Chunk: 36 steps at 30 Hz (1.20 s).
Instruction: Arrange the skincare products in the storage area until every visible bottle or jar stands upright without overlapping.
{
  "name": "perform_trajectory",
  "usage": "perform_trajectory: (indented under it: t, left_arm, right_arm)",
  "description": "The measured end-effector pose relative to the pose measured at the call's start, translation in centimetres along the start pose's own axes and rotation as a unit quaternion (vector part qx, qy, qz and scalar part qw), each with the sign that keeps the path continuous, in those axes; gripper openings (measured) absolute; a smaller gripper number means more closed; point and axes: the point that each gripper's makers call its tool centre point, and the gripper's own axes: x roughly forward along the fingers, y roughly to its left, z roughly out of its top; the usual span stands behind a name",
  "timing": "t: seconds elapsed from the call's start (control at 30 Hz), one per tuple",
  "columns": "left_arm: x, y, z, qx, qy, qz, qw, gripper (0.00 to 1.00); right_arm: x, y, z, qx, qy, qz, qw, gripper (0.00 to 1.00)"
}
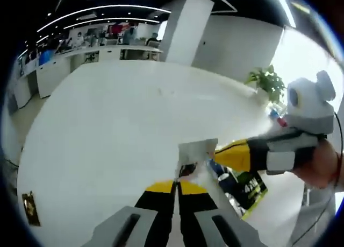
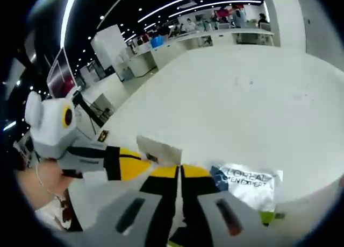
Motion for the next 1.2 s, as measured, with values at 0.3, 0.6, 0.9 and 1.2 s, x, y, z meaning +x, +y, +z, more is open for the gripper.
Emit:
perform_trajectory:
  t: [0.3, 0.6, 0.9, 1.2]
  left_arm:
    - [1.4, 0.1, -0.7, -0.065, 0.005, -0.012, 0.9978, 0.01]
    - [2.2, -0.2, -1.1, -0.044, 0.023, -0.055, 0.9973, 0.01]
    - [-0.2, -3.6, -1.9, -0.034, 0.053, -0.209, 0.976, 0.01]
    - [0.7, -2.5, -3.7, -0.019, 0.133, -0.187, 0.9731, 0.01]
  right_arm:
    - [0.8, 0.2, -1.2, 0.018, -0.007, 0.009, 0.9998, 0.03]
    - [1.1, -1.4, -1.6, -0.002, -0.004, -0.008, 1.0, 0.03]
    - [0.4, -0.3, -0.6, -0.037, -0.025, -0.004, 0.999, 0.04]
    - [0.3, 0.1, -1.3, -0.078, -0.023, -0.006, 0.9967, 0.04]
